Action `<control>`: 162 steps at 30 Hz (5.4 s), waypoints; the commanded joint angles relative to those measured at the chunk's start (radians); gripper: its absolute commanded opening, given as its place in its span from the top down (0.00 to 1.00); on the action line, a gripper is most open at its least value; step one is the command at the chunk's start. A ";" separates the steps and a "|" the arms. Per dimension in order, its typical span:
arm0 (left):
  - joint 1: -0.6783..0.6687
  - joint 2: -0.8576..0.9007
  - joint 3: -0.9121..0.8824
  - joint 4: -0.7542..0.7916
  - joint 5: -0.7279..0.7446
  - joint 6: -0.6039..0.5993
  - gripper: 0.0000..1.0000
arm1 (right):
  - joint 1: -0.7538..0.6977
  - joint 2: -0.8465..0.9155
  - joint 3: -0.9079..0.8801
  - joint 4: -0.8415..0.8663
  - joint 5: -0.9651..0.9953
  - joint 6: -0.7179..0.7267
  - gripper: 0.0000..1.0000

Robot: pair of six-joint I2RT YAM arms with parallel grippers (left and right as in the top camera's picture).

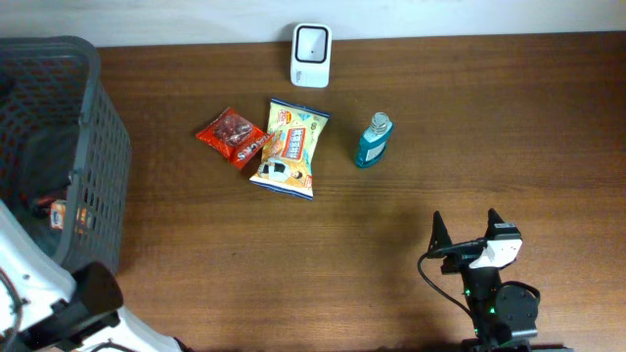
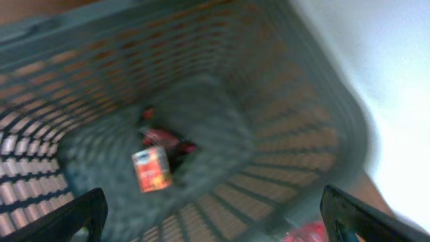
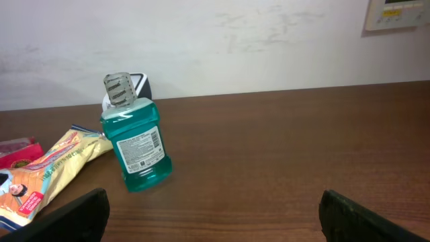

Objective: Scan the item barcode
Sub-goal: 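Reach the left gripper into the basket and grasp the orange tissue pack, then carry the tissue pack to the table beside the mouthwash and release, then reach the left gripper into the basket and grasp the small orange-tagged packet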

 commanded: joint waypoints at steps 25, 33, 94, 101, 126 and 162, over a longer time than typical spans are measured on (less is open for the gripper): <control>0.057 0.226 -0.702 0.236 -0.003 -0.120 0.16 | -0.008 -0.005 -0.006 -0.006 0.005 0.007 0.01; 0.057 0.226 -0.799 0.318 -0.034 -0.120 0.16 | -0.008 -0.005 -0.006 -0.006 0.005 0.007 0.01; -0.225 0.223 0.217 -0.061 0.111 -0.008 1.00 | -0.008 -0.005 -0.006 -0.006 0.005 0.006 0.01; -0.518 0.227 0.188 0.009 0.110 0.132 1.00 | -0.008 -0.005 -0.006 -0.006 0.005 0.007 0.01; -0.970 0.543 0.094 0.215 0.290 0.145 0.41 | -0.008 -0.005 -0.006 -0.006 0.005 0.006 0.01; -0.379 0.204 0.201 -0.068 0.064 0.191 0.02 | -0.008 -0.005 -0.006 -0.006 0.005 0.006 0.01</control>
